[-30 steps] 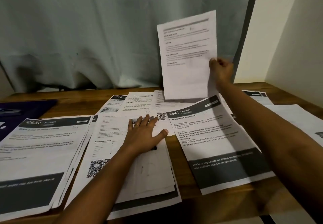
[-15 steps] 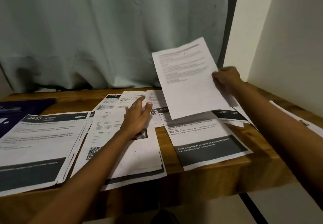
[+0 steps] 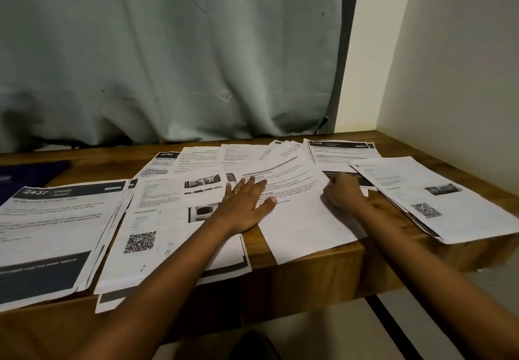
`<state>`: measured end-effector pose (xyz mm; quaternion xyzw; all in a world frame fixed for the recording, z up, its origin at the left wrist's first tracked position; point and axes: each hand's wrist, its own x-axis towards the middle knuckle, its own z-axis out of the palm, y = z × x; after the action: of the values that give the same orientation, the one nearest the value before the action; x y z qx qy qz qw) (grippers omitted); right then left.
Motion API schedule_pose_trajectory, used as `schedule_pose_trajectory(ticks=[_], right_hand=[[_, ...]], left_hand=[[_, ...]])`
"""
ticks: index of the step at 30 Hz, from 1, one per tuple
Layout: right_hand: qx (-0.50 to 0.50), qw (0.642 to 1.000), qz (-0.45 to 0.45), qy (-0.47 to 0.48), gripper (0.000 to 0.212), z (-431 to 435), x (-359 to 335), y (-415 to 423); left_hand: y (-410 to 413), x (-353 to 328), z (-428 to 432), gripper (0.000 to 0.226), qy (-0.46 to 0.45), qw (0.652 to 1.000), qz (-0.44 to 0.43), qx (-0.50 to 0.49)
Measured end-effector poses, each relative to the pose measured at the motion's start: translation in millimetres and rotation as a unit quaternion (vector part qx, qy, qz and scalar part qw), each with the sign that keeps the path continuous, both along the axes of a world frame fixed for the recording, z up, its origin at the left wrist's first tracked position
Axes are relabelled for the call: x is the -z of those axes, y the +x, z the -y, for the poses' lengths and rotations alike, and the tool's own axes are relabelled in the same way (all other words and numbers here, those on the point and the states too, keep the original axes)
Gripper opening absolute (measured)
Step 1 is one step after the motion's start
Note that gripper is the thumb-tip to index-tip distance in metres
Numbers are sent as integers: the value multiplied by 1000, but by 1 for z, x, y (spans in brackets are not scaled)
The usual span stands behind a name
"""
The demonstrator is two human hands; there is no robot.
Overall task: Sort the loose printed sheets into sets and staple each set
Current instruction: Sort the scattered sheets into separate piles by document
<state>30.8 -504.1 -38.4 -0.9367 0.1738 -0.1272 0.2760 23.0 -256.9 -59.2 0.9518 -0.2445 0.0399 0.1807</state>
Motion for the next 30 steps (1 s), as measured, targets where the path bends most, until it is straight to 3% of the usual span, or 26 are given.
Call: schedule_pose_trajectory(ticks=[5,10,16,24,30], right_hand=[[16,995,-47,-82,38,-8,7,-5],[-6,991,-65,-114,37,-7,8,-7],[-21,990,39,-130,35,11,1,5],[-110,985,-58,-117,36,43,-14,39],[-102,987,-75,-102,53,56,-4,48]], left_hand=[[2,0,6,70,91,995,-47,4],[2,1,9,71,126,990,-57,8],[16,-16,14,70,68,997,-26,19],[35,-6,33,71,26,1000,8,7],[34,7,37,70,80,996,-36,2]])
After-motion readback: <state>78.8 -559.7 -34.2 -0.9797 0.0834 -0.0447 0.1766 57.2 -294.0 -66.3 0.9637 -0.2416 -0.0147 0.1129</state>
